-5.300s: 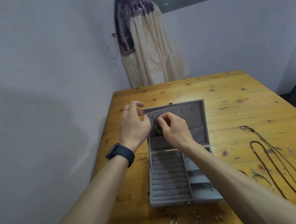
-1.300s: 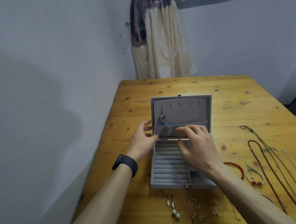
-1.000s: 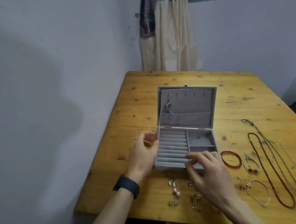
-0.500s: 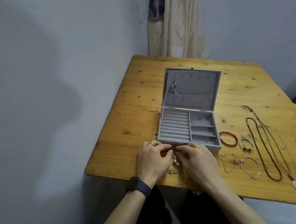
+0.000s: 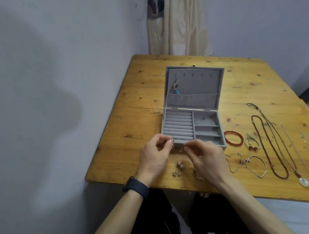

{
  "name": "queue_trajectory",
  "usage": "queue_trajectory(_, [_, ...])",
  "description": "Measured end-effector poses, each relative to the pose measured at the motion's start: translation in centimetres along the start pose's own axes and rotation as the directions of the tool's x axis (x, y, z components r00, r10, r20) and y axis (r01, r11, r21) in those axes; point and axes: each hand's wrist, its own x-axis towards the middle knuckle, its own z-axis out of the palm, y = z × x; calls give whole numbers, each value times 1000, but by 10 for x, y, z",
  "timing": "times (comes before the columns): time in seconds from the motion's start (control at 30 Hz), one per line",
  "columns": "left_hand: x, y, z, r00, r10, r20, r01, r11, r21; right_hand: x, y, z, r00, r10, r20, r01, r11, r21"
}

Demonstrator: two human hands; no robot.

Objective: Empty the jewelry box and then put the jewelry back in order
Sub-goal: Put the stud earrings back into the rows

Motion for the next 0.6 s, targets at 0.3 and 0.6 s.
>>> queue_trajectory(0.3, [43, 20, 12, 991, 68, 115, -71, 997, 20, 37, 15, -22, 999, 4, 40, -5, 999, 31])
queue_trajectory(0.6, [86, 24, 29, 975, 35, 218, -85, 970, 227, 85, 35, -14, 982, -20, 189, 42, 993, -113])
